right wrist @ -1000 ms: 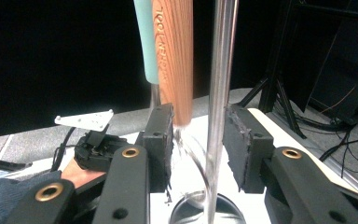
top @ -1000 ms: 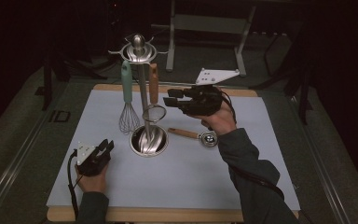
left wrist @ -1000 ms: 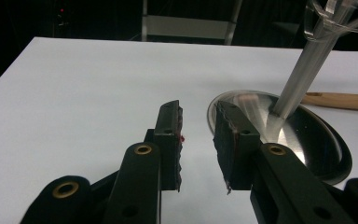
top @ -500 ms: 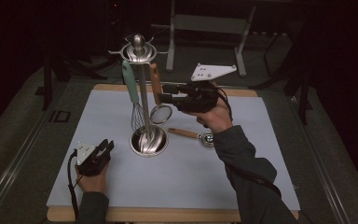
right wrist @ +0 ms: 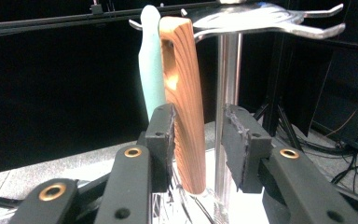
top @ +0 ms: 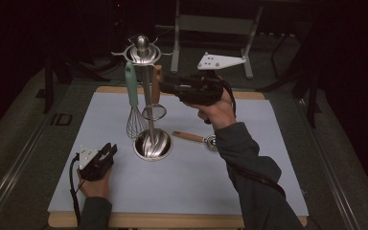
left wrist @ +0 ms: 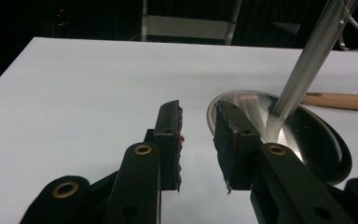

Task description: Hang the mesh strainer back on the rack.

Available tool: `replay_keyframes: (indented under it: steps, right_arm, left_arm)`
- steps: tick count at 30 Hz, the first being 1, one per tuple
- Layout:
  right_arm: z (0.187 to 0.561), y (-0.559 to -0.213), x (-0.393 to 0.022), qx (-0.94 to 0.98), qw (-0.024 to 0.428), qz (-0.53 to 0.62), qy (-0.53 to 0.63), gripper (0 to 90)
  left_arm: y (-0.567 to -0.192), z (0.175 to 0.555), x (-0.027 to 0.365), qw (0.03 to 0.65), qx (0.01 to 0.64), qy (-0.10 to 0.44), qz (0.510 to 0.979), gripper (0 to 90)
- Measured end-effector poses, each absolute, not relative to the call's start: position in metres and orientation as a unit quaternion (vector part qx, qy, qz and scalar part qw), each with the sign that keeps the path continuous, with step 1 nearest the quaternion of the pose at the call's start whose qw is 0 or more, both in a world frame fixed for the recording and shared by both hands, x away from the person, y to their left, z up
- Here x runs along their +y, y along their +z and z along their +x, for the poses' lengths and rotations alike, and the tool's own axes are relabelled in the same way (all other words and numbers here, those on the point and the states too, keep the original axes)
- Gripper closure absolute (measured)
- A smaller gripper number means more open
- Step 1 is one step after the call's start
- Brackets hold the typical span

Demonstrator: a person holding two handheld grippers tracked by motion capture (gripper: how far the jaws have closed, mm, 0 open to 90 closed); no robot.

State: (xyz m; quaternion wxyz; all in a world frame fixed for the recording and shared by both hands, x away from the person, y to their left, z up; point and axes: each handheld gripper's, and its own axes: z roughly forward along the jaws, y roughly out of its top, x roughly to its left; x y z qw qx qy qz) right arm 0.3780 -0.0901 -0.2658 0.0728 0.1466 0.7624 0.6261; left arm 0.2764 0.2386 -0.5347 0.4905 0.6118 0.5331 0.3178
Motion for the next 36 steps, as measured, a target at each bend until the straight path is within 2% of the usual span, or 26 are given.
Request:
replay_keyframes:
  steps: [22,36]
  right_arm:
    - [0.379,-0.261,-0.091,0.770,0.076,0.134,0.619,65.0]
    - [0.378,-0.274,-0.108,0.804,0.104,0.131,0.571,65.4]
  left_arm:
    - [-0.535,0.276,0.238,0.490,0.533,0.318,0.612,71.2]
    - [-0.535,0.277,0.238,0.489,0.532,0.318,0.613,71.2]
